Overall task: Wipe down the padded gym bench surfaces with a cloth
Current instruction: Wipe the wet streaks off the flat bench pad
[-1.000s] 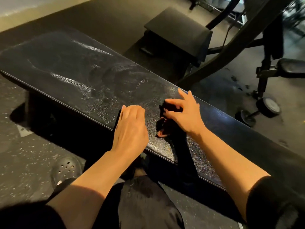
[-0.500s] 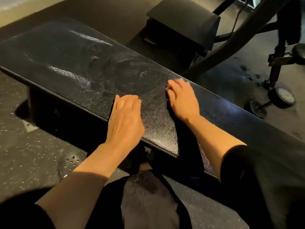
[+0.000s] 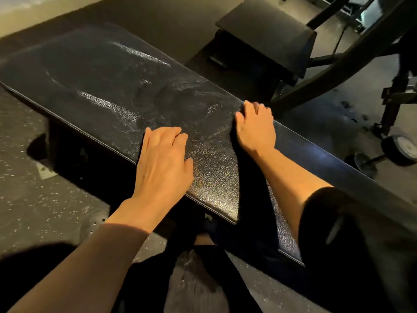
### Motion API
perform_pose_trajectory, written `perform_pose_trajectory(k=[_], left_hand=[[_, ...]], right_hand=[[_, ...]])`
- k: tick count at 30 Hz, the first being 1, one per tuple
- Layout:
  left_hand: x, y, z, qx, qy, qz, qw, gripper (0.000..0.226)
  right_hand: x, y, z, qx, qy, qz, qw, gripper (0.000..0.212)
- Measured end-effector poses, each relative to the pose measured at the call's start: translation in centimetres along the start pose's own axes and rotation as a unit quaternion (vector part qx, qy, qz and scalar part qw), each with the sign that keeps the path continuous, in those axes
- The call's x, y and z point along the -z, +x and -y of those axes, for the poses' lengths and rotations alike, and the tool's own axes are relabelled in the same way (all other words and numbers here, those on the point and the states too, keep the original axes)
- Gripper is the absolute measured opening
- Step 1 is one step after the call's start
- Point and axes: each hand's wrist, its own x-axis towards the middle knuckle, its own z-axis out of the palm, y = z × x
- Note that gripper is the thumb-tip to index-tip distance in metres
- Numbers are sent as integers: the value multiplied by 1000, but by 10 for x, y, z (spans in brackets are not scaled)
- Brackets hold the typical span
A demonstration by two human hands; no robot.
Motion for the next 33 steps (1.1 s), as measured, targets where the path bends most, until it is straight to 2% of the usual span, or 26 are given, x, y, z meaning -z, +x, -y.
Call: perform_pose_trajectory(k=[2, 4, 6, 8, 9, 12, 15, 17, 20, 22, 24, 26, 29, 31, 33], left_hand=[[1, 4, 3, 12, 2, -2, 1000, 47], [1, 5, 4, 23, 1, -2, 1000, 47], [1, 6, 3, 31, -6, 0, 999, 45], [2, 6, 2, 30, -10, -5, 999, 45], [2, 5, 2, 31, -14, -8, 999, 45], [3, 4, 0, 29, -21, -8, 999, 43], [2, 3, 2, 24, -17, -5, 1000, 44], [1, 4, 4, 22, -16, -4, 1000, 47], [1, 6, 5, 29, -8, 3, 1000, 50], [-1, 6, 5, 32, -11, -4, 999, 50], [-2, 7, 4, 31, -10, -5, 999, 50], [-3, 6, 2, 32, -17, -12, 999, 47], [-3, 5, 0, 27, -22, -17, 999, 44], [-2, 4, 3, 25, -20, -15, 999, 45], [-1, 3, 6, 27, -16, -14, 999, 44]], right_hand=[[-10, 3, 54, 31, 43, 26, 998, 43], [-15, -5, 102, 124, 68, 34, 989, 41], [-13, -15, 108, 199, 88, 56, 974, 43], [-10, -12, 76, 238, 81, 40, 967, 40], [-8, -7, 54, 220, 67, 25, 973, 37], [-2, 13, 5, 86, 11, 10, 996, 37], [-10, 31, 30, 10, -31, 22, 999, 42], [-19, 41, 70, 45, -24, 18, 999, 44], [-33, 39, 126, 149, -15, 17, 989, 45], [-34, 33, 134, 207, 5, 33, 978, 45], [-26, 32, 112, 241, 45, 29, 969, 42], [-19, 37, 72, 213, 52, 4, 976, 37], [-9, 35, 12, 94, 32, 6, 995, 32], [-9, 30, 7, 36, 2, -2, 999, 35], [-10, 30, 31, 18, -37, -13, 999, 39]])
